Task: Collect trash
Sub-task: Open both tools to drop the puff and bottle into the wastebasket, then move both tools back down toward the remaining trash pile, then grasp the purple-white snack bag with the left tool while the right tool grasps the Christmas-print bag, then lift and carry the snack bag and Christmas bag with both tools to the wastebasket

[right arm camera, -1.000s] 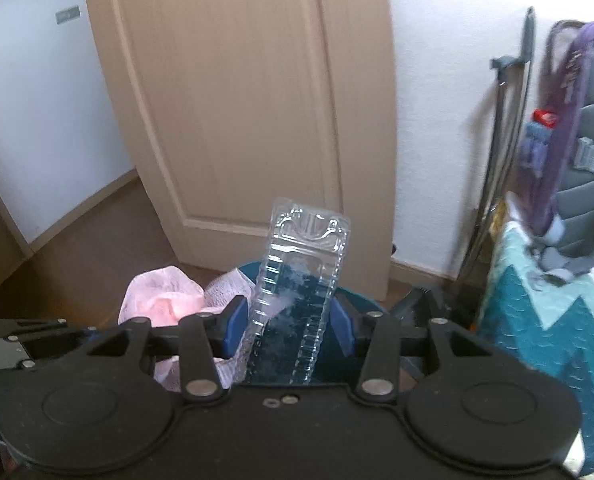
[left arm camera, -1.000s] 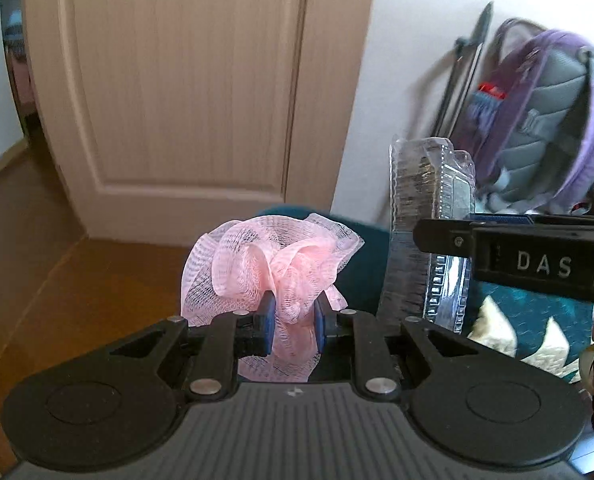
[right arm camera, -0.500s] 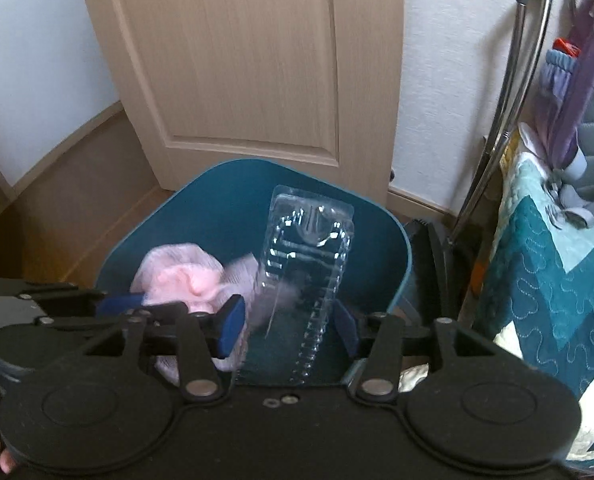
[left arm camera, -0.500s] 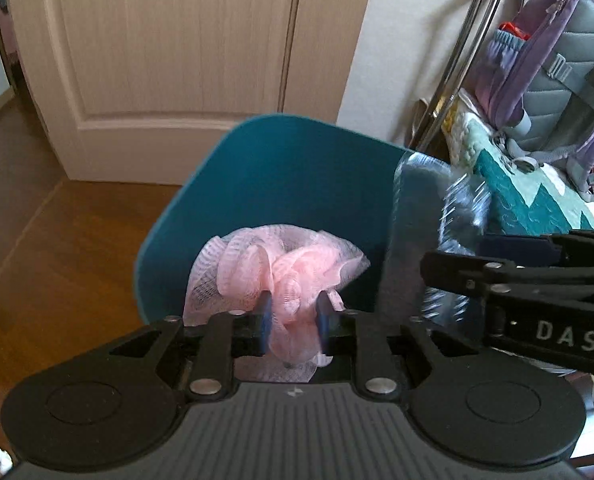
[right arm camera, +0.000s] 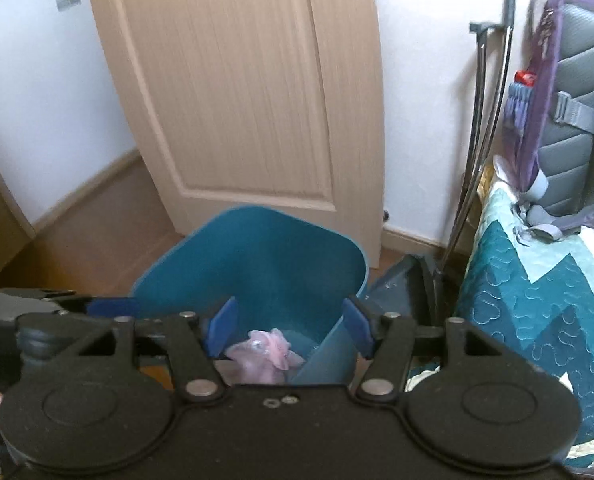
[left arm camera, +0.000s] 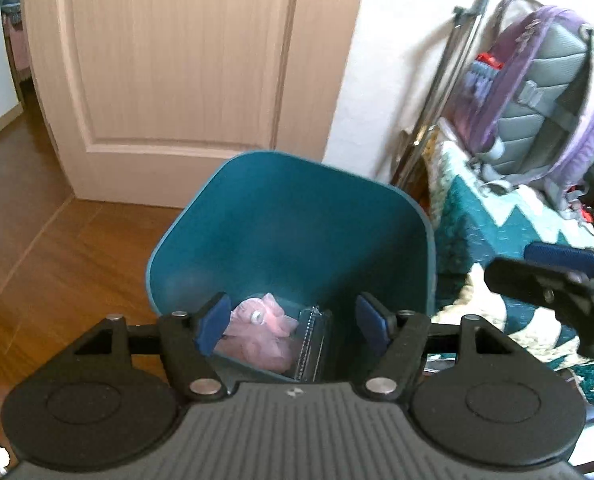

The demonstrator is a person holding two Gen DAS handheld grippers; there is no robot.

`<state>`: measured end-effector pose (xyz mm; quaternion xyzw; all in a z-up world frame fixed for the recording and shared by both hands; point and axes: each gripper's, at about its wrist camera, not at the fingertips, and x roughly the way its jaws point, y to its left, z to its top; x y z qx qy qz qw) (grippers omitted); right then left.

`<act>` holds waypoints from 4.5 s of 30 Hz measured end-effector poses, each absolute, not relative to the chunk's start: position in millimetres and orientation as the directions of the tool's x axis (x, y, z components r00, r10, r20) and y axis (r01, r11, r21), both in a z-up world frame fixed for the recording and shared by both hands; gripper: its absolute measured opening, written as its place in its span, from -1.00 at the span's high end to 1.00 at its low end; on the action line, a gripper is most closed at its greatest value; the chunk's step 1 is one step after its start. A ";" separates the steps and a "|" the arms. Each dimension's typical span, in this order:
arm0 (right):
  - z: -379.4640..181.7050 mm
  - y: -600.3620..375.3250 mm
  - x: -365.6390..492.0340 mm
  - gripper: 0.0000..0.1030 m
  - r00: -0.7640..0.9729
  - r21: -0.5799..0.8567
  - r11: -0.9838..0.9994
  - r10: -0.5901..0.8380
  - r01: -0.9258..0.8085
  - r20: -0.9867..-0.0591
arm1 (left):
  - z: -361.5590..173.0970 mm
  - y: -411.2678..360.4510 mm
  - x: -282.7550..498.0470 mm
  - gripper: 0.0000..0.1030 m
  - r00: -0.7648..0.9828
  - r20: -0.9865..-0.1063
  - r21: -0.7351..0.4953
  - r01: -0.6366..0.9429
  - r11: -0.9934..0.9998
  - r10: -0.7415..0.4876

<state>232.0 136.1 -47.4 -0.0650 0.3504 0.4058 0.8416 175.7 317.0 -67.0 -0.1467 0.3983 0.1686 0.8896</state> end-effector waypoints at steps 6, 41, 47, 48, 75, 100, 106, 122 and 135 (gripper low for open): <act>-19.9 90.3 203.7 -0.28 0.457 0.163 0.655 0.662 -0.738 -0.594 | -36.7 282.9 155.8 -0.54 0.678 -0.717 -0.142 -0.368 0.919 0.160; -201.6 -186.1 222.2 -0.29 0.421 0.294 0.939 0.342 -0.177 -0.840 | -183.7 54.0 216.9 -1.00 0.537 -0.841 -0.167 -0.129 0.977 -0.073; -291.2 -213.7 251.8 -0.29 0.269 0.301 0.953 0.281 0.033 -0.921 | -249.0 28.8 251.1 -1.00 0.453 -0.888 -0.133 -0.090 0.987 -0.078; -306.7 -219.5 254.8 -0.29 0.243 0.294 0.953 0.267 0.078 -0.932 | -262.8 24.9 256.2 -1.00 0.433 -0.899 -0.118 -0.087 0.989 -0.069; -487.7 -218.5 253.5 -0.22 -0.045 0.151 0.949 0.170 0.276 -0.984 | -472.6 -54.1 302.9 -0.47 0.283 -0.959 0.041 0.241 0.970 -0.029; -509.6 -210.9 250.9 0.95 -0.051 0.102 0.965 0.118 0.241 -0.992 | -528.9 -74.1 353.7 0.12 0.229 -0.973 0.037 0.285 0.958 -0.031; -501.2 -203.3 250.0 0.98 -0.031 0.071 0.971 0.080 0.228 -0.996 | -509.7 -68.5 344.5 0.37 0.248 -0.968 0.022 0.244 0.970 -0.041; -383.7 -183.2 229.6 0.99 0.118 0.173 0.980 0.161 0.102 -0.980 | -374.4 -29.2 294.7 0.54 0.367 -0.930 0.007 0.084 0.996 -0.024; -215.1 -171.6 181.6 0.99 0.423 0.204 0.958 0.274 -0.203 -0.864 | -206.6 25.5 209.6 0.54 0.571 -0.821 -0.075 -0.072 0.995 -0.020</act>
